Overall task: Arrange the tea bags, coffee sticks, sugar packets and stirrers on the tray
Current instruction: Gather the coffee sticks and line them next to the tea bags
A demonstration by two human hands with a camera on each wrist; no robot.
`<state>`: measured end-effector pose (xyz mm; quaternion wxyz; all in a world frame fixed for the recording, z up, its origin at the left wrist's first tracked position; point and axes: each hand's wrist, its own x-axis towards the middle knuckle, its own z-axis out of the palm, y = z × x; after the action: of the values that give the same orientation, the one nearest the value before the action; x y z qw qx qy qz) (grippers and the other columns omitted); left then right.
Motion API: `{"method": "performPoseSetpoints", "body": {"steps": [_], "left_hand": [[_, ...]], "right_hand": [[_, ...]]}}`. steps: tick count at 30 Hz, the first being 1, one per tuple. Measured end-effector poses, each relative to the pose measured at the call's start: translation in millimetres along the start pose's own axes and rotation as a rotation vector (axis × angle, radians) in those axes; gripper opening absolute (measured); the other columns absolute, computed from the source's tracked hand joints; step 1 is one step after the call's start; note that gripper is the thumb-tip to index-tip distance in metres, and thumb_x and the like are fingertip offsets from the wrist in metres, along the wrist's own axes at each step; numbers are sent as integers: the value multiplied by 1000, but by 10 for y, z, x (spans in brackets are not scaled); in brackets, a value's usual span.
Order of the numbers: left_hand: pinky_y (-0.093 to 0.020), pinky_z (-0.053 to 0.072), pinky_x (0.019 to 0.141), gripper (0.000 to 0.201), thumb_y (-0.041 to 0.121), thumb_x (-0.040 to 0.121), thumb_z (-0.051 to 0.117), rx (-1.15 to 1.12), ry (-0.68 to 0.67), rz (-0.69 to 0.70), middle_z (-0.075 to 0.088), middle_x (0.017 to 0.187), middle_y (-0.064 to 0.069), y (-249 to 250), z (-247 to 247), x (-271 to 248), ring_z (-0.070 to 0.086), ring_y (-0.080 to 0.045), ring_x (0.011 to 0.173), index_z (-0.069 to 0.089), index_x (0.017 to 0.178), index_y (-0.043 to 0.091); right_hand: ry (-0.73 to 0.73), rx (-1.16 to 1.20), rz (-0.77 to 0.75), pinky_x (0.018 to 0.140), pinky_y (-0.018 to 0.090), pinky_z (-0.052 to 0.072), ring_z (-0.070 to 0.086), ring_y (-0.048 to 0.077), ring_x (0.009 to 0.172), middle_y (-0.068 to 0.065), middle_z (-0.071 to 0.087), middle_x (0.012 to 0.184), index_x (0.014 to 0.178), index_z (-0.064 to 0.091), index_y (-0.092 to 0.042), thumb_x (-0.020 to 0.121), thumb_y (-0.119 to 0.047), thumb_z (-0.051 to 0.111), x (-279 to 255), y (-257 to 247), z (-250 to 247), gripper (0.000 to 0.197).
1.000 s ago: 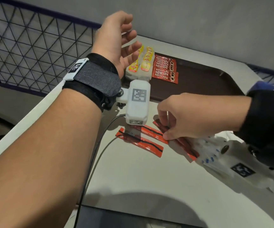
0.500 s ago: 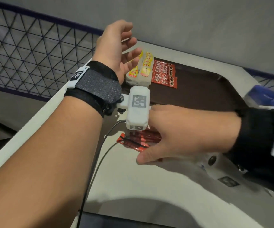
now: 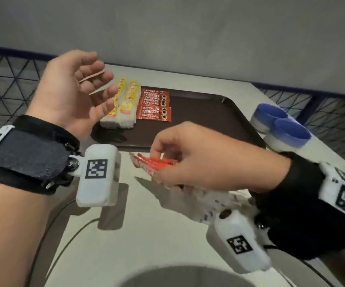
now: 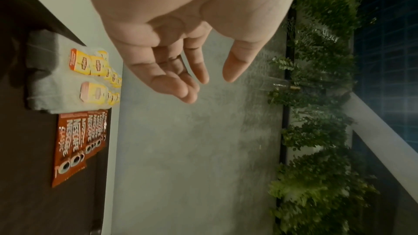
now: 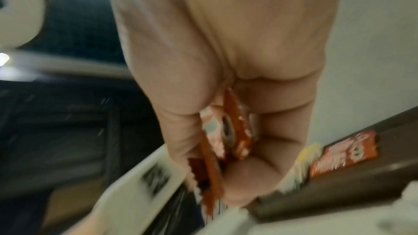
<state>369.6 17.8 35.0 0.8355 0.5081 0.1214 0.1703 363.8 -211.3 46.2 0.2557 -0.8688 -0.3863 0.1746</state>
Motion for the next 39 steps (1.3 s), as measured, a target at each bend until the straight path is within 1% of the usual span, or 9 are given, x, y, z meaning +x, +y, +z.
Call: {"method": "performPoseSetpoints", "body": {"steps": [2, 5, 8, 15, 18, 23, 27, 31, 39], "left_hand": [[-24, 49, 66, 20, 44, 91, 59, 69, -60, 5, 66, 92, 7, -5, 93, -46, 66, -14, 79, 61, 97, 25], [-30, 45, 67, 30, 50, 89, 58, 176, -191, 0, 67, 92, 6, -42, 285, -134, 65, -13, 80, 63, 102, 24], [-24, 39, 53, 40, 55, 86, 60, 260, -383, -47, 60, 88, 2, -161, 569, -213, 56, -12, 69, 61, 110, 22], [-15, 31, 35, 39, 26, 83, 75, 180, -294, -38, 54, 59, 3, -623, 928, -174, 41, -7, 46, 67, 111, 0], [-14, 36, 36, 26, 23, 84, 71, 97, -245, -33, 51, 54, 1, -773, 920, -295, 43, -6, 42, 67, 102, 5], [-18, 42, 42, 21, 18, 90, 69, 3, -139, 34, 50, 68, -10, -801, 954, -386, 42, -9, 43, 65, 105, 3], [-18, 44, 42, 14, 16, 87, 70, -25, -92, 106, 52, 59, -5, -771, 956, -418, 45, -11, 45, 64, 95, 6], [-19, 47, 42, 30, 16, 84, 74, -58, -102, 109, 58, 68, -8, -789, 938, -413, 50, -11, 48, 66, 110, 1], [-19, 52, 50, 17, 18, 80, 73, 11, -244, 56, 62, 67, -14, -784, 908, -413, 56, -15, 52, 72, 88, 2]], "right_hand": [[111, 409, 26, 50, 31, 54, 65, 16, 60, 14, 74, 82, 97, 71, -5, 88, -7, 74, 2, 109, -217, 10], [223, 912, 12, 49, 25, 48, 62, 14, 62, 11, 70, 86, 110, 70, -5, 93, -5, 67, 66, 255, -361, 18], [269, 1126, -23, 42, 24, 43, 55, 16, 62, 17, 61, 92, 124, 64, 0, 99, -8, 58, 191, 352, -352, 27], [234, 1136, -8, 37, 20, 39, 55, 15, 58, 15, 69, 84, 121, 68, -7, 102, -9, 56, 158, 633, -371, 23], [218, 1106, 20, 38, 20, 42, 59, 14, 59, 15, 71, 85, 118, 70, -6, 101, -9, 57, 121, 668, -335, 22], [276, 1165, 29, 42, 23, 50, 69, 13, 61, 11, 74, 80, 123, 63, -8, 97, -17, 66, 146, 635, -253, 27], [325, 1114, -33, 50, 28, 53, 69, 20, 74, 9, 77, 88, 125, 59, -15, 84, -27, 78, 125, 696, -290, 46], [382, 1058, -109, 50, 28, 52, 68, 27, 73, 15, 74, 90, 111, 69, -9, 85, -6, 77, 142, 730, -256, 27], [536, 1081, -158, 53, 28, 58, 64, 28, 57, 19, 71, 75, 105, 72, -6, 97, -9, 63, 155, 716, -220, 13]]}}
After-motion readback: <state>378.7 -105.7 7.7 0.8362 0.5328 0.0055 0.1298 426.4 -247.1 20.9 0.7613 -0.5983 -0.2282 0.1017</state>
